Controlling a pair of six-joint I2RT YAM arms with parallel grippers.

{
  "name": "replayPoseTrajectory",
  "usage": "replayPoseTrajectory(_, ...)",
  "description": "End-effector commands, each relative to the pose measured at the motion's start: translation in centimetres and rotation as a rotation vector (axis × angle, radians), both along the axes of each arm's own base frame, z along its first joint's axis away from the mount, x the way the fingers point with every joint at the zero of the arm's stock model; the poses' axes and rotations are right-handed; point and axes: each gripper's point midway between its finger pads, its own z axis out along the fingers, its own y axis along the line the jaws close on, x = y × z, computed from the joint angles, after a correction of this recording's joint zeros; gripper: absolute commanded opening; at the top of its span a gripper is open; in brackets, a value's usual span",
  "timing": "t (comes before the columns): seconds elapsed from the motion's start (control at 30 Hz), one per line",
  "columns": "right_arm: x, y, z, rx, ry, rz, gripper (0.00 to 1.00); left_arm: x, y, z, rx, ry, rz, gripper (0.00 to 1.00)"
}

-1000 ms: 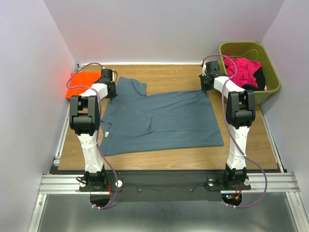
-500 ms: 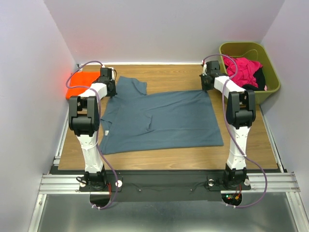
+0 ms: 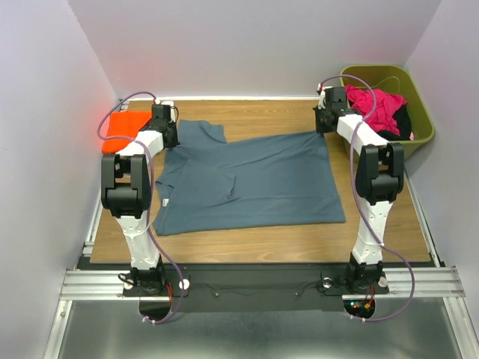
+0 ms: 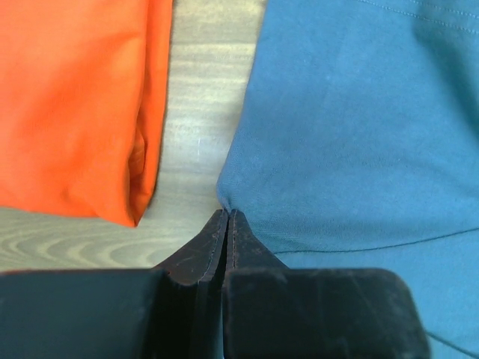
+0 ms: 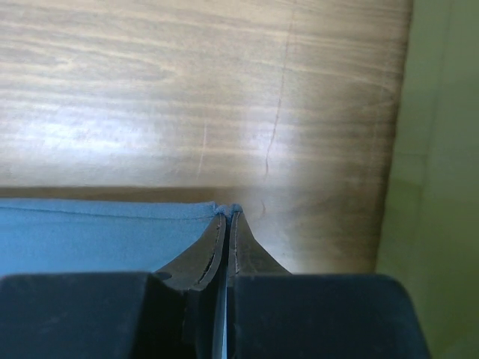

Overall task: Fold and stack the t-shirts
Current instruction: Fold the tshirt

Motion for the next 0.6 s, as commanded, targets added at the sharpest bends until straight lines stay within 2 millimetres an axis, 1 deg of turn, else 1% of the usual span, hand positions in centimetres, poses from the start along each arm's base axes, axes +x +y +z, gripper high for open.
replayPoseTrajectory(0.0, -0.3, -1.2, 4.5, -0.005, -0.091, -0.043, 0.01, -0.1, 1.3, 4.0, 0.027, -0.089, 0.031, 0.00)
replayPoseTrajectory(0.03, -0.7, -1.4, 4.2, -0.005, -0.082, -0.054, 0.01, -0.2, 1.3, 4.2, 0.029, -0.093, 0.037, 0.00)
replayPoseTrajectory(0.07, -0.9, -1.5, 4.9, -0.003, -0.093, -0.057, 0.01, -0.4, 1.3, 4.6, 0.026, -0.098, 0.039, 0.00)
replayPoseTrajectory(0.1, -1.1, -1.4, 5.0, 0.000, -0.093, -0.061, 0.01, -0.6, 1.3, 4.7, 0.025, -0.098, 0.040, 0.00)
replayPoseTrajectory(0.2, -1.8, -1.6, 5.2, 0.006, -0.093, -0.074, 0.01, -1.3, 1.4, 4.6, 0.017, -0.078, 0.053, 0.00)
replayPoseTrajectory(0.27, -2.4, -1.6, 5.1, 0.007, -0.086, -0.081, 0.01, -2.1, 1.4, 4.4, 0.013, -0.057, 0.064, 0.00)
replayPoseTrajectory(0.47, -3.6, -1.5, 5.2, 0.032, -0.079, -0.101, 0.01, -4.1, 1.5, 4.7, 0.006, -0.044, 0.083, 0.00)
replayPoseTrajectory(0.5, -3.9, -1.5, 4.9, 0.034, -0.071, -0.098, 0.01, -4.2, 1.5, 4.7, 0.000, -0.042, 0.089, 0.00)
replayPoseTrajectory(0.57, -4.2, -1.3, 5.5, 0.060, -0.079, -0.113, 0.01, -4.9, 1.6, 4.3, 0.000, -0.022, 0.097, 0.00)
